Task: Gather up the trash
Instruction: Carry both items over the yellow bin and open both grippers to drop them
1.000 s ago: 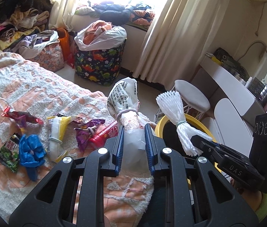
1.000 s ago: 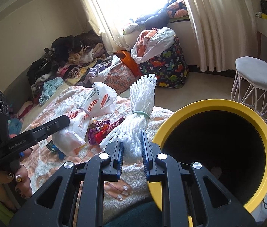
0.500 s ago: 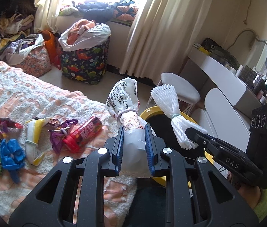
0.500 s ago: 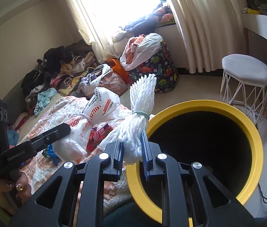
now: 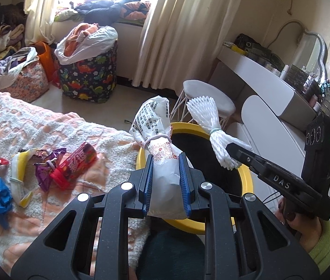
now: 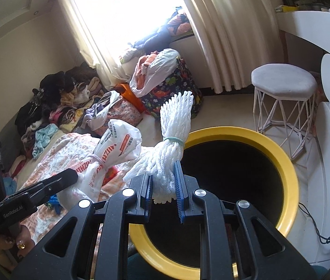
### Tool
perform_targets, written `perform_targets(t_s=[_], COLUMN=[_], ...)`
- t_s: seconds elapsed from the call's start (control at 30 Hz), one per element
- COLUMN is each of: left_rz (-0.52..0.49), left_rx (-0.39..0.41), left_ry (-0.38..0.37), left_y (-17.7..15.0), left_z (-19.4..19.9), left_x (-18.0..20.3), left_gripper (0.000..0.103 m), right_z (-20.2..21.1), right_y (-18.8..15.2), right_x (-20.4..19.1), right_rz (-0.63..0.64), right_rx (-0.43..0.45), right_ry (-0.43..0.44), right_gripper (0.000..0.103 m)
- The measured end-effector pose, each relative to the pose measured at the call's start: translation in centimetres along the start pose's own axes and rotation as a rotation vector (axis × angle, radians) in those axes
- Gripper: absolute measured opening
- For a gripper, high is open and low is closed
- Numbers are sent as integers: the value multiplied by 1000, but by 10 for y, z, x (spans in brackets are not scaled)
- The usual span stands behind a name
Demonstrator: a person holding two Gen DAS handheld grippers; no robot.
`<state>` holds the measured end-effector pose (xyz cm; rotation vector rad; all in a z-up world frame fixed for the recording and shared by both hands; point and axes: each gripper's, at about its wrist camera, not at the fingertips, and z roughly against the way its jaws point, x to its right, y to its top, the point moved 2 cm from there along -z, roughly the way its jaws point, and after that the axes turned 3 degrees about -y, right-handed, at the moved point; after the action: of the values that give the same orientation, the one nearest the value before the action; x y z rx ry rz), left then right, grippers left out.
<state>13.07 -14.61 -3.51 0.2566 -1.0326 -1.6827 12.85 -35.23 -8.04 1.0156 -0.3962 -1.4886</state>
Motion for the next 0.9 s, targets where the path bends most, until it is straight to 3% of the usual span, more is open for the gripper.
perform_targets(t_s=[0.9], left_rz=[-90], left_rx=[-104], left_ry=[-49], left_y=[-14], left_z=[-44], left_x=[45], left_gripper=[15], right_z=[5], right_y=[-4], right_x=[56], right_rz=[-122], right_rx=[-14], right_ry=[-83], right_gripper=[17])
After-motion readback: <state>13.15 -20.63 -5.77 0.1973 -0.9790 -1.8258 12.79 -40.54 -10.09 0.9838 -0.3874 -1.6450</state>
